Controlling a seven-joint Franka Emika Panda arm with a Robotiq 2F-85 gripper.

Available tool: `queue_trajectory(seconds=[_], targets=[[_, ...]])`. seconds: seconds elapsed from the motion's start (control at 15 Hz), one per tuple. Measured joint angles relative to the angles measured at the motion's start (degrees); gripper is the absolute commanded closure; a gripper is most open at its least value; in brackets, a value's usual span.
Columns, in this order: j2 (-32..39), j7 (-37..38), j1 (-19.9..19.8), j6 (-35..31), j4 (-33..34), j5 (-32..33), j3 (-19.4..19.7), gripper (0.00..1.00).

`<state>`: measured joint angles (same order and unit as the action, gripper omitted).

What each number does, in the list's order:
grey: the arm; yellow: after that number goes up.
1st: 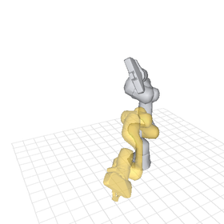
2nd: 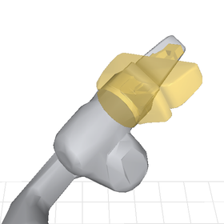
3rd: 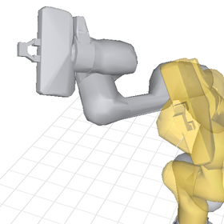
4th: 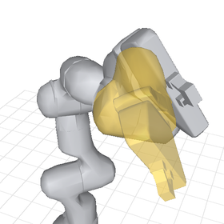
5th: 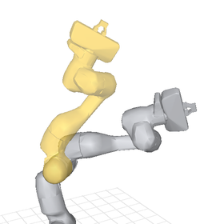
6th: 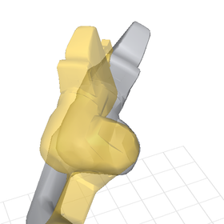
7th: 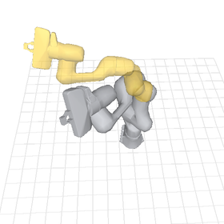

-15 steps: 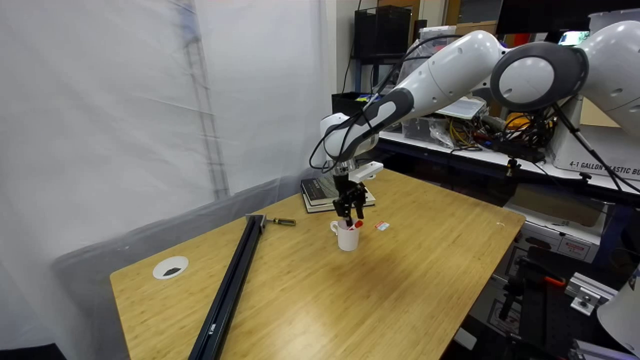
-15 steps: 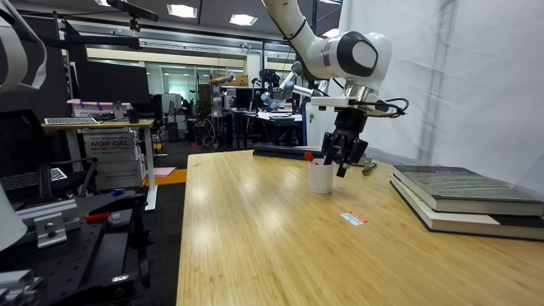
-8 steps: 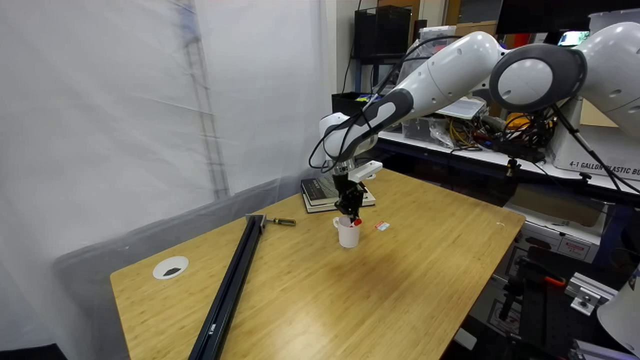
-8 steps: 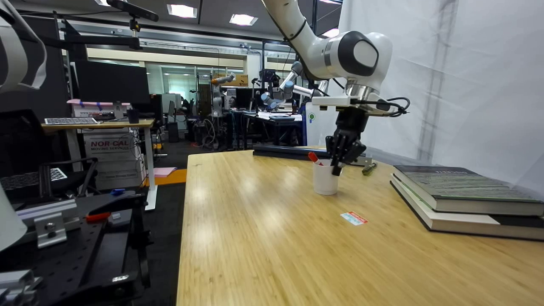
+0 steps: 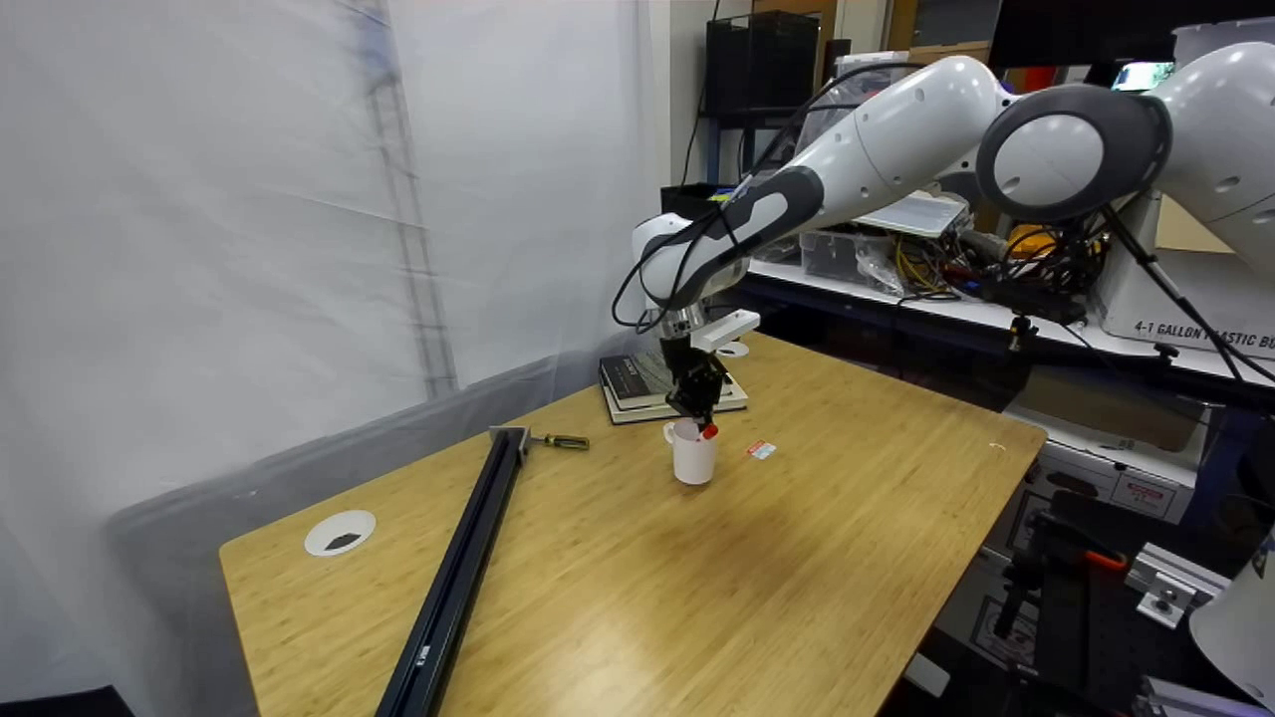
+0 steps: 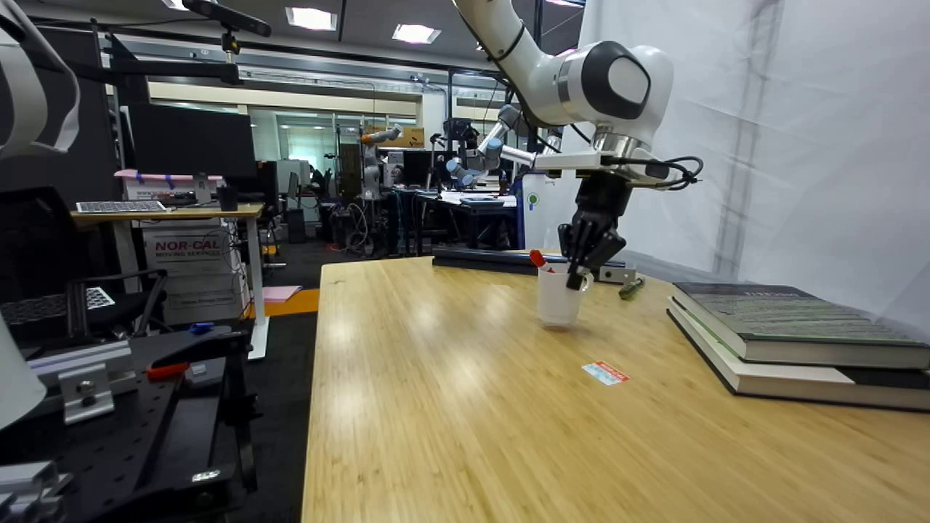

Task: Move the mug to the right, put the marker on the desk, then put it back in the mug

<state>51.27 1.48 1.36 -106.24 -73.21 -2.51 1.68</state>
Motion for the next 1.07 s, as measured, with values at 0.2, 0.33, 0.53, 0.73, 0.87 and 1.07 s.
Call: queue_trajectory(seconds=[0.2,0.33,0.53,0.73,0.87,1.07], targets=[[-2.06,0.85,0.42,4.18,1.48,0.0,-0.03,0.99],[-4.43,1.38,0.86,6.64,1.63,0.0,-0.07,0.99],[-7.52,2.0,1.29,9.39,1.4,0.0,-0.07,0.99],[-9.65,2.58,1.1,10.12,0.26,0.0,0.01,0.99],[-10.95,2.97,0.74,10.08,-1.19,0.0,0.19,0.99],[-13.0,3.69,-0.02,10.0,-4.2,0.0,0.51,0.99]])
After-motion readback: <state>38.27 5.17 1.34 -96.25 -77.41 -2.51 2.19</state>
